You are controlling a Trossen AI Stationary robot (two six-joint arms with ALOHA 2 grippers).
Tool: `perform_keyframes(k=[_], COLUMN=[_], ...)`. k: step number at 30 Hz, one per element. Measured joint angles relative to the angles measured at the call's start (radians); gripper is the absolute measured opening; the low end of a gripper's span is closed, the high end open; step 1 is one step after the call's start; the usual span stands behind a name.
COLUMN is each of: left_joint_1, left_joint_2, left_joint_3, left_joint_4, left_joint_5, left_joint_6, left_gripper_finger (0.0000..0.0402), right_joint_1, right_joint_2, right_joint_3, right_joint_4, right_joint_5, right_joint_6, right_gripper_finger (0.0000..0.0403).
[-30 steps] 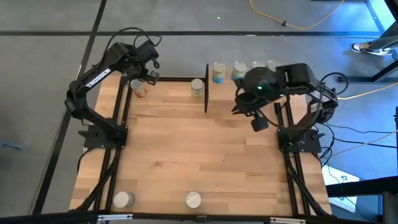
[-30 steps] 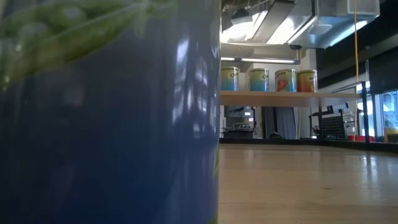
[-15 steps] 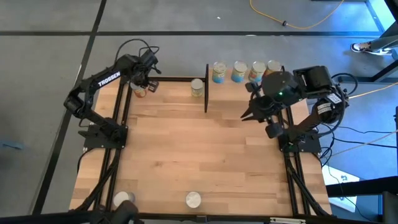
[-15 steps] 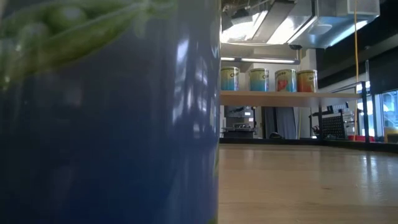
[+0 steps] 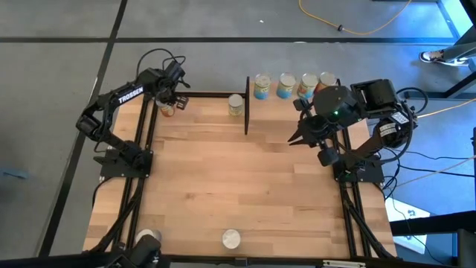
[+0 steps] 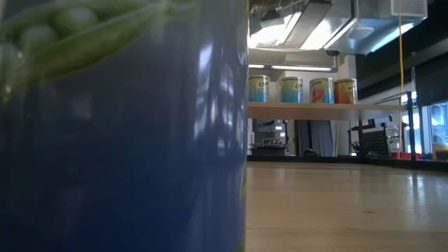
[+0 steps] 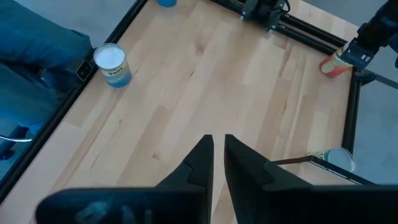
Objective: Pick and place cans onto a shelf
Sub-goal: Put the canned pineapples on the shelf
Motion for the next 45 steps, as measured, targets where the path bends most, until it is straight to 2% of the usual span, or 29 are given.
perform_keyframes(k=[13, 19, 23, 28, 33, 39, 45], left_joint_1=[0.000, -0.001, -0.001, 0.000, -0.003, -0.075, -0.208], left_joint_2=[0.067, 0.097, 0.100, 0.100, 0.094, 0.042, -0.042], left_joint_3=[0.000, 0.002, 0.002, 0.002, 0.002, -0.003, -0.001], left_joint_4=[0.009, 0.016, 0.015, -0.003, -0.053, -0.126, -0.183], left_joint_5=[0.003, -0.067, -0.070, -0.065, -0.058, -0.048, -0.060], left_joint_6=[-0.005, -0.005, 0.050, 0.101, 0.110, 0.118, 0.071], left_gripper_finger=[0.0050, 0.0050, 0.0050, 0.0009, 0.0002, 0.0001, 0.0001], right_joint_1=[0.000, 0.000, 0.000, 0.000, 0.000, 0.000, 0.000], right_joint_2=[0.000, 0.000, 0.000, 0.000, 0.000, 0.000, 0.000], right_joint_3=[0.000, 0.000, 0.000, 0.000, 0.000, 0.000, 0.000], right_joint_4=[0.000, 0.000, 0.000, 0.000, 0.000, 0.000, 0.000], right_joint_5=[0.000, 0.000, 0.000, 0.000, 0.000, 0.000, 0.000], right_joint_6=[0.000, 0.000, 0.000, -0.002, -0.003, -0.001, -0.001], right_gripper_finger=[0.0042, 0.0042, 0.0042, 0.0042, 0.0042, 0.0042, 0.0042])
